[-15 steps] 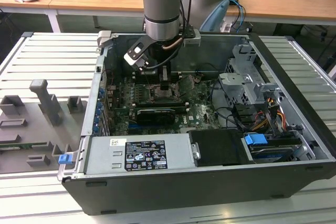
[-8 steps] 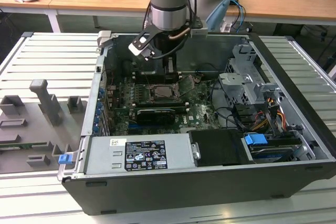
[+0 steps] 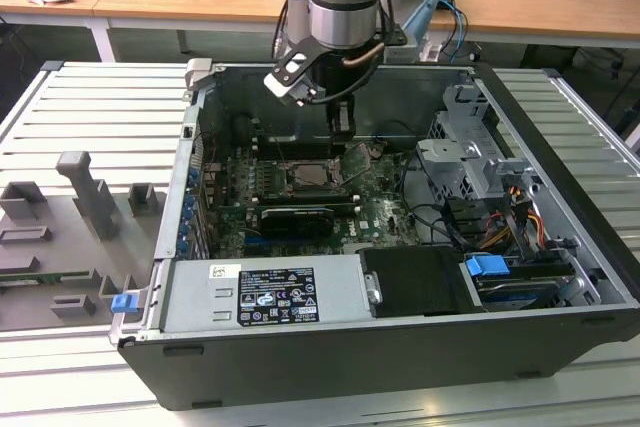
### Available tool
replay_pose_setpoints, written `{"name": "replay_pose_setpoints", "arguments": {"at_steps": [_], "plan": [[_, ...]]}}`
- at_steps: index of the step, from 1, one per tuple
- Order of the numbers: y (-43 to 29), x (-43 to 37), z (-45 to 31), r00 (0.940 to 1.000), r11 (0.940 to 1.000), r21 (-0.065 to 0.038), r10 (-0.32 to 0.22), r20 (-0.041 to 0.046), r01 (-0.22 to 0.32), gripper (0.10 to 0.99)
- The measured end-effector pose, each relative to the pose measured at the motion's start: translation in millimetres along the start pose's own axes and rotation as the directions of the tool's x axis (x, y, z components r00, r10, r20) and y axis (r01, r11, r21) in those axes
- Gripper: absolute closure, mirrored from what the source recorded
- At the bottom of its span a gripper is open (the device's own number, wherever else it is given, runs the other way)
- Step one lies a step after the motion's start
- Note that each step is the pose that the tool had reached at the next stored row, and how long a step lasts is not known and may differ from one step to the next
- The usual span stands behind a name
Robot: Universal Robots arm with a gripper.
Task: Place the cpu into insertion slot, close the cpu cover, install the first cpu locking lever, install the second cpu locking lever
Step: 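Close the cpu cover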
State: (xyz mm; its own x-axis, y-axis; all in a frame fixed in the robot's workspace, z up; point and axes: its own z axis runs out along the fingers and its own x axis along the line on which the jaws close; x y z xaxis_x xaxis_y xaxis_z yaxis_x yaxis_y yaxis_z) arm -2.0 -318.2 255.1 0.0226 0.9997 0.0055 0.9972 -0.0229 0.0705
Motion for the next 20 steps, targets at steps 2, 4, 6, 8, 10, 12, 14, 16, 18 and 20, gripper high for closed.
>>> {"name": "replay_pose_setpoints", "arguments": {"at_steps": [2, 4, 6, 8, 10, 12, 14, 16, 18, 20], "plan": [[2.8, 0.2, -4.6, 1.0, 1.0, 0.0, 0.0, 0.0, 0.0, 0.98], [9.1, 0.3, -4.4, 1.0, 1.0, 0.001, 0.001, -0.0001, -0.001, 0.98], [13.4, 0.4, -4.0, 1.0, 1.0, 0.001, 0.003, 0.0003, -0.003, 0.98], [20.8, 0.5, -3.3, 1.0, 1.0, 0.001, 0.004, 0.0009, -0.004, 0.98], [29.9, 0.8, -2.4, 1.0, 1.0, 0.001, 0.001, 0.001, -0.001, 0.98], [37.3, 0.9, -1.7, 0.9999, 0.9999, 0.001, -0.014, 0.0, 0.014, 0.98], [47.4, 1.7, -0.7, 0.9998, 0.9998, 0.002, -0.02, 0.0014, 0.02, 0.98], [54.5, 3.3, 0.3, 0.9998, 0.9998, 0.003, -0.021, 0.0026, 0.021, 0.98], [58.4, 4.7, 1.1, 0.9998, 0.9998, 0.004, -0.021, 0.0027, 0.021, 0.98], [61.4, 6.0, 2.9, 0.9998, 0.9998, 0.006, -0.022, 0.0024, 0.022, 0.98]]}}
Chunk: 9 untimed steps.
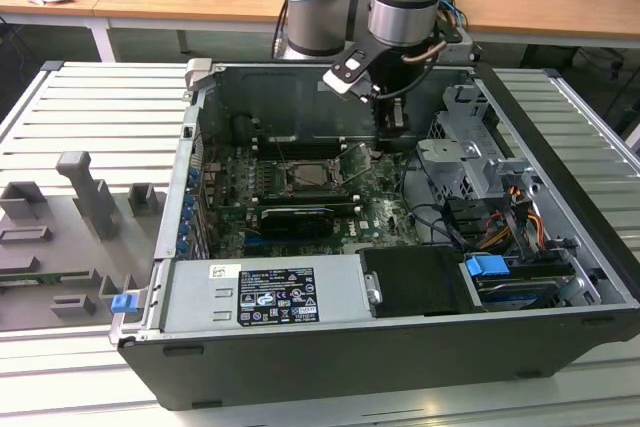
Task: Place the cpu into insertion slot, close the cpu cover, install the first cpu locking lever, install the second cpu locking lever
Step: 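Close the cpu cover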
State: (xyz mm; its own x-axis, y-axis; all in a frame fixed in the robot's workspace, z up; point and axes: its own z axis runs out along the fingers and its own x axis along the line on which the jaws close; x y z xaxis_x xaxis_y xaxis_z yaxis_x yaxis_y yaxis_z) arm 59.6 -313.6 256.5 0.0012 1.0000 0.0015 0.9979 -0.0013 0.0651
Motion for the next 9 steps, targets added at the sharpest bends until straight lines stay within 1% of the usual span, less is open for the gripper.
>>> {"name": "replay_pose_setpoints", "arguments": {"at_steps": [3, 5, 7, 9], "plan": [[0.7, 1.0, 5.5, 1.0, 1.0, 0.002, 0.0, 0.0001, 0.0, 0.98], [-0.5, 1.1, 10.4, 1.0, 1.0, 0.004, 0.0, 0.0, 0.0, 0.98], [-4.8, 1.1, 10.9, 1.0, 1.0, 0.005, 0.0, 0.0002, 0.0, 0.98], [-16.4, 1.1, 10.4, 1.0, 1.0, 0.007, -0.001, 0.0001, 0.001, 0.98]]}}
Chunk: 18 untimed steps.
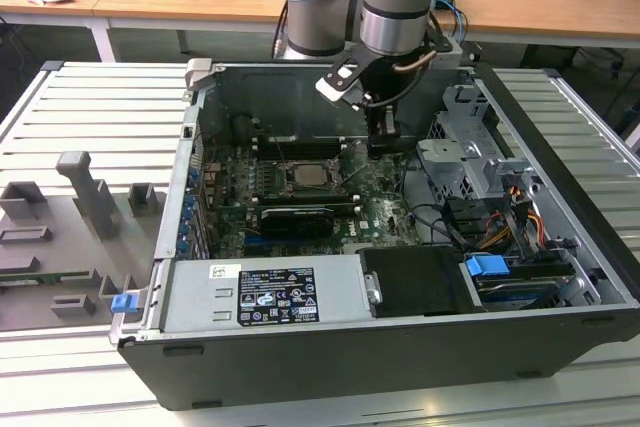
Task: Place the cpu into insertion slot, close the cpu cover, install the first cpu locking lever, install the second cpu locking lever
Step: 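Close the cpu cover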
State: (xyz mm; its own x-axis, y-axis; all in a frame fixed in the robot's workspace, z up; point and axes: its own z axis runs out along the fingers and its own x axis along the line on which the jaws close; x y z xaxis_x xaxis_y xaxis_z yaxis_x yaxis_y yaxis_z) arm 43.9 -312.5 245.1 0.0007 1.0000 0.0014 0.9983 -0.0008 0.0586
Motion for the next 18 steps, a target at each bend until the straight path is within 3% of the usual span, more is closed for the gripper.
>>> {"name": "replay_pose_setpoints", "arguments": {"at_steps": [1, 2, 6, 7, 14, 16, 18], "plan": [[-4.5, 0.0, -0.2, 1.0, 1.0, 0.0, 0.0, 0.0, 0.0, 0.98], [-14.0, 0.0, -0.7, 1.0, 1.0, 0.0, 0.0, 0.0, 0.0, 0.98], [-33.4, 0.1, 0.4, 1.0, 1.0, 0.0, 0.0, -0.0001, 0.0, 0.98], [-41.4, 0.4, 2.7, 1.0, 1.0, 0.0, -0.001, -0.0002, 0.001, 0.98], [-61.4, 3.6, 18.6, 1.0, 1.0, 0.0, -0.001, -0.0001, 0.001, 0.98], [-70.2, 4.6, 19.1, 1.0, 1.0, 0.0, -0.002, -0.0001, 0.002, 0.98], [-73.5, 4.8, 19.0, 1.0, 1.0, 0.0, -0.002, -0.0003, 0.002, 0.98]]}}
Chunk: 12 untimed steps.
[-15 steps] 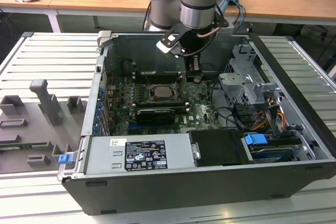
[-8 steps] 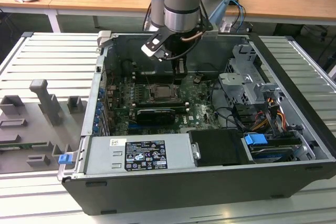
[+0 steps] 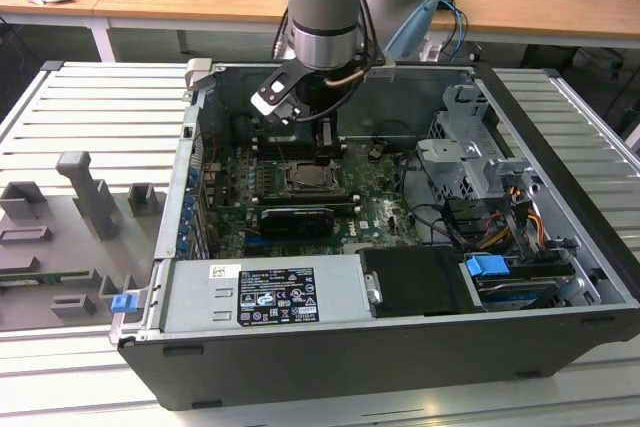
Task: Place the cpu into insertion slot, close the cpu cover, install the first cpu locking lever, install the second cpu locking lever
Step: 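Close the cpu cover, then install the first cpu locking lever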
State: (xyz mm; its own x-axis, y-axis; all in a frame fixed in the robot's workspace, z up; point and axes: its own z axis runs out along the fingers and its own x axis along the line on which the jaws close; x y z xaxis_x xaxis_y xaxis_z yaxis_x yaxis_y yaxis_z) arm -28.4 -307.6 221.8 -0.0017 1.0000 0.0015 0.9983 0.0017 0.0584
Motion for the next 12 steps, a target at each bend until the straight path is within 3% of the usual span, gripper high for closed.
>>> {"name": "replay_pose_setpoints", "arguments": {"at_steps": [7, 12], "plan": [[-15.3, 0.0, -0.9, 1.0, 1.0, 0.0, 0.0, 0.0001, 0.0, 0.98], [-17.5, -0.1, -1.8, 1.0, 1.0, 0.0, 0.0, 0.0003, 0.0, 0.98]]}}
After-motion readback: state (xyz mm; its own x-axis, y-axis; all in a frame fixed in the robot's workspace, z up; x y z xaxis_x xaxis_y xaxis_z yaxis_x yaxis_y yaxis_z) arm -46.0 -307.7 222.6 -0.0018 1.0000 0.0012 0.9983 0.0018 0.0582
